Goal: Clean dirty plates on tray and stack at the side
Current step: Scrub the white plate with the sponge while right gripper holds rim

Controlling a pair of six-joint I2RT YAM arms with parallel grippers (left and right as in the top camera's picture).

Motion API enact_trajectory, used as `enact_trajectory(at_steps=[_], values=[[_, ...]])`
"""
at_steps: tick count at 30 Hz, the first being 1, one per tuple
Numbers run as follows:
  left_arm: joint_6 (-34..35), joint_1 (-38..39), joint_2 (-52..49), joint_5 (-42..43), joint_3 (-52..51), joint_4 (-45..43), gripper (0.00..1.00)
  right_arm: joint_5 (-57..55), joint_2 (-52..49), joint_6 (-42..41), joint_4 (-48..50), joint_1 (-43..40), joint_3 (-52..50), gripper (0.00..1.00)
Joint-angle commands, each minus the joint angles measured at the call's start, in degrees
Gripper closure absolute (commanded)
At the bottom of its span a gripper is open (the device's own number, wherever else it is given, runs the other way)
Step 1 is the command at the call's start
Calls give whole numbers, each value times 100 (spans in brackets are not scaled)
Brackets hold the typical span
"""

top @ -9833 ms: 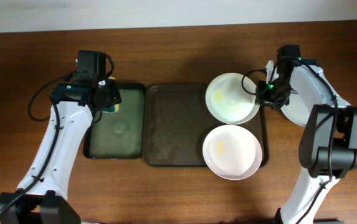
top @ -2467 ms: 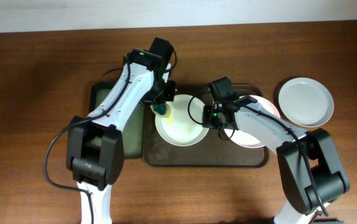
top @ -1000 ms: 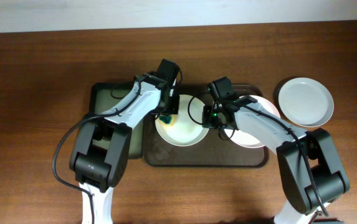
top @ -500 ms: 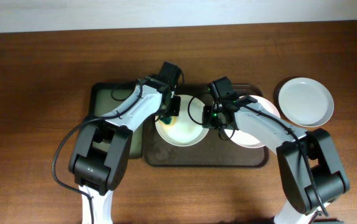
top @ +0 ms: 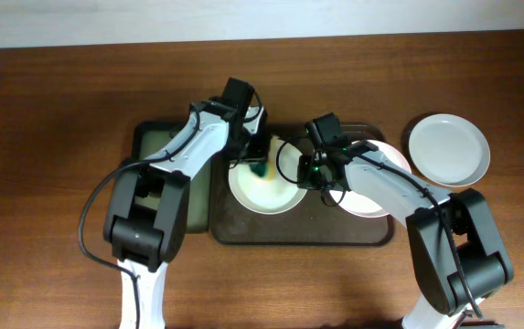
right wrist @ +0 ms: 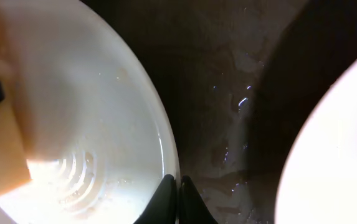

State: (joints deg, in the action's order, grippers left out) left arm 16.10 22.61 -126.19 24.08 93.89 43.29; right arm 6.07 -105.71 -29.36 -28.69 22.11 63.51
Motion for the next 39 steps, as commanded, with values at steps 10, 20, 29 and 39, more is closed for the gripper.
enact_trajectory(at_steps=[10, 20, 29, 39], values=[[-188, -7, 251, -1742, 1139, 2280, 100, 116, -44, 37, 2, 37, -31, 96], [107, 553, 245, -1593, -236, 1093, 100, 120, -44, 37, -20, 39, -31, 96], [581, 577, 234, -1532, -966, 317, 100, 120, -44, 35, -46, 39, -31, 96], [4, 343, 365, 549, -155, -111, 100, 120, -44, 39, -46, 39, -31, 96]])
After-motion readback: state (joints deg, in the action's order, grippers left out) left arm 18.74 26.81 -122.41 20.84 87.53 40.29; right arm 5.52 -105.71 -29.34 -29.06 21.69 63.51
